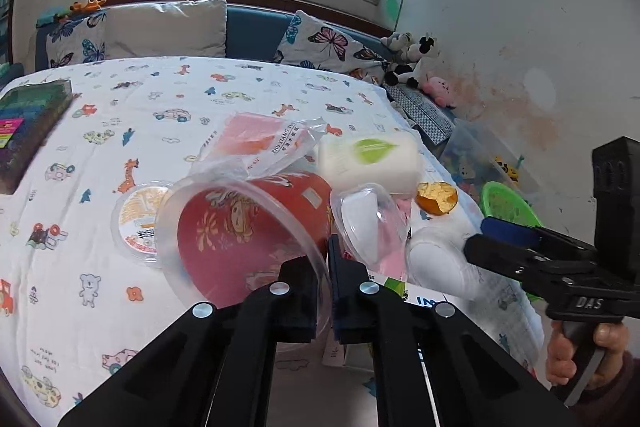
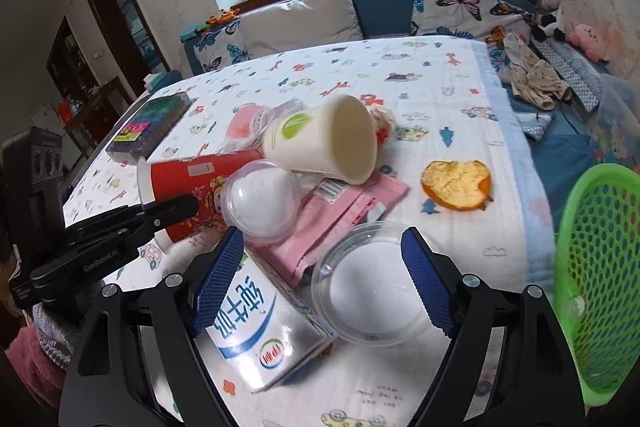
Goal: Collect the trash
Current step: 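Grasp the clear plastic dome lid with the right tool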
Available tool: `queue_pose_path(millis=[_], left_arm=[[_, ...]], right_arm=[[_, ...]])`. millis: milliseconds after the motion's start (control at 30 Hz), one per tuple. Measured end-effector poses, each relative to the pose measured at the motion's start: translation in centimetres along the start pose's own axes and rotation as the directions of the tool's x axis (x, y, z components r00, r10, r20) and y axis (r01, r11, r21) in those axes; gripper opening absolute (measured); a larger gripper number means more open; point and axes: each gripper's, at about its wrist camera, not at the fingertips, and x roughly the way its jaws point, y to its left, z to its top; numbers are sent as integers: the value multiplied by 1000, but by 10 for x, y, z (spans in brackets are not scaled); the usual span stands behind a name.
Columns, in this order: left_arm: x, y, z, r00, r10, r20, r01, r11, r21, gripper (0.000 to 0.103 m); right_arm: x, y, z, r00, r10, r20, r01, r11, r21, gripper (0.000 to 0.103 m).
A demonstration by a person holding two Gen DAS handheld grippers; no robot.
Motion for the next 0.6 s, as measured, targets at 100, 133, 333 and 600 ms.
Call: queue_pose_path(millis=[100, 133, 333, 600], left_arm=[[-4, 2, -1, 1000, 10, 3, -10, 1000, 7, 5], [-6, 2, -2, 1000, 11, 6, -11, 1000, 9, 5], [-10, 7, -5, 1000, 12, 3, -12, 1000, 17, 5], [-10, 8, -7, 1000, 3, 5, -4, 1000, 25, 5]], right_arm=[[9, 6, 2, 1000, 14, -12, -14, 1000, -11, 79], [12, 8, 2, 1000, 17, -15, -18, 1000, -15, 79], [28, 21, 7, 997, 66, -32, -67, 997, -27, 77], [50, 24, 19, 991, 123, -60, -123, 992, 3, 69]])
